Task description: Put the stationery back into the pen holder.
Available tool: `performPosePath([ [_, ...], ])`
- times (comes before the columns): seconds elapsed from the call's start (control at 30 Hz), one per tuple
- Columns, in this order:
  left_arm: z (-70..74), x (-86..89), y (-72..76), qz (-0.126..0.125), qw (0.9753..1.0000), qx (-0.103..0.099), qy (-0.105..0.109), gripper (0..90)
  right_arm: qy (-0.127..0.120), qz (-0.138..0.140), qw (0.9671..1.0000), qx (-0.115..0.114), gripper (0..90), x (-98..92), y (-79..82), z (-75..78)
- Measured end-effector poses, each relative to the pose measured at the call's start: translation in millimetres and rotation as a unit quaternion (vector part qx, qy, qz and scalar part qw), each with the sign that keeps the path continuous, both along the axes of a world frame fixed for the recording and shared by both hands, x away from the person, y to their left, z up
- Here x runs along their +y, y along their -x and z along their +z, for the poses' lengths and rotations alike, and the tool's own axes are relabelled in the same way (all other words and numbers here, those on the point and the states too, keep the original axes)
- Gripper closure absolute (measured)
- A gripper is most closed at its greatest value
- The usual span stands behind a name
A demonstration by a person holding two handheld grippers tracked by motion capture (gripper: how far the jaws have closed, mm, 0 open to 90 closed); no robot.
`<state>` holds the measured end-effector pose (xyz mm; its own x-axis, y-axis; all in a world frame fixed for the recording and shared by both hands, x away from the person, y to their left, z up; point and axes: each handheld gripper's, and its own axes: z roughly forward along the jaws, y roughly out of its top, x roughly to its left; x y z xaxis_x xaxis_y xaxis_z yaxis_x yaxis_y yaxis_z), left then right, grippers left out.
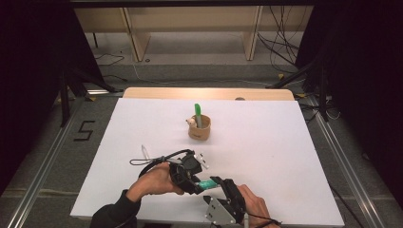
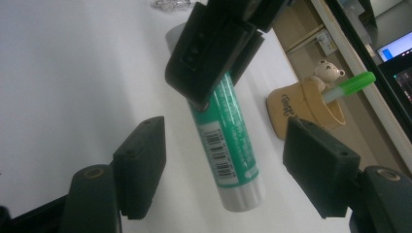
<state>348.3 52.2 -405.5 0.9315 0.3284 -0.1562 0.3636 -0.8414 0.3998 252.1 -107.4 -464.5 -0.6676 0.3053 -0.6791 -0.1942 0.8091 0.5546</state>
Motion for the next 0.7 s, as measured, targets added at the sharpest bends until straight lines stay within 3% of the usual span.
performPosePath([
  [0.17,0.1,-0.2,0.1,-0.002,1.0,0.001,0.0,65.1,0.016,-0.008,0.9996,-0.022,37.3,5.3,1.5,-3.8],
  [0.2,0.0,-0.5,0.2,-0.002,1.0,0.001,0.001,65.1,0.03,-0.004,0.9988,-0.039,38.7,7.3,1.4,-5.1],
  [0.27,-0.3,-0.8,0.3,-0.001,1.0,0.002,0.001,65.1,0.035,-0.006,0.9984,-0.045,39.8,8.7,2.0,-6.2],
  [0.3,-0.5,-0.9,0.0,-0.001,1.0,0.003,0.0,65.1,0.05,-0.003,0.9969,-0.061,42.5,11.6,2.0,-8.2],
  [0.37,-1.2,-1.0,-0.1,0.0,1.0,0.004,-0.001,65.1,0.048,-0.007,0.9967,-0.065,44.0,13.7,3.0,-10.1],
  [0.4,-1.4,-1.1,0.0,0.0,1.0,0.005,-0.001,65.1,0.071,0.0,0.9943,-0.08,46.4,15.1,3.6,-10.5],
  [0.7,-3.1,-4.1,1.3,-0.002,1.0,0.009,-0.003,65.1,0.096,-0.006,0.9895,-0.107,55.0,22.3,6.6,-14.5],
])
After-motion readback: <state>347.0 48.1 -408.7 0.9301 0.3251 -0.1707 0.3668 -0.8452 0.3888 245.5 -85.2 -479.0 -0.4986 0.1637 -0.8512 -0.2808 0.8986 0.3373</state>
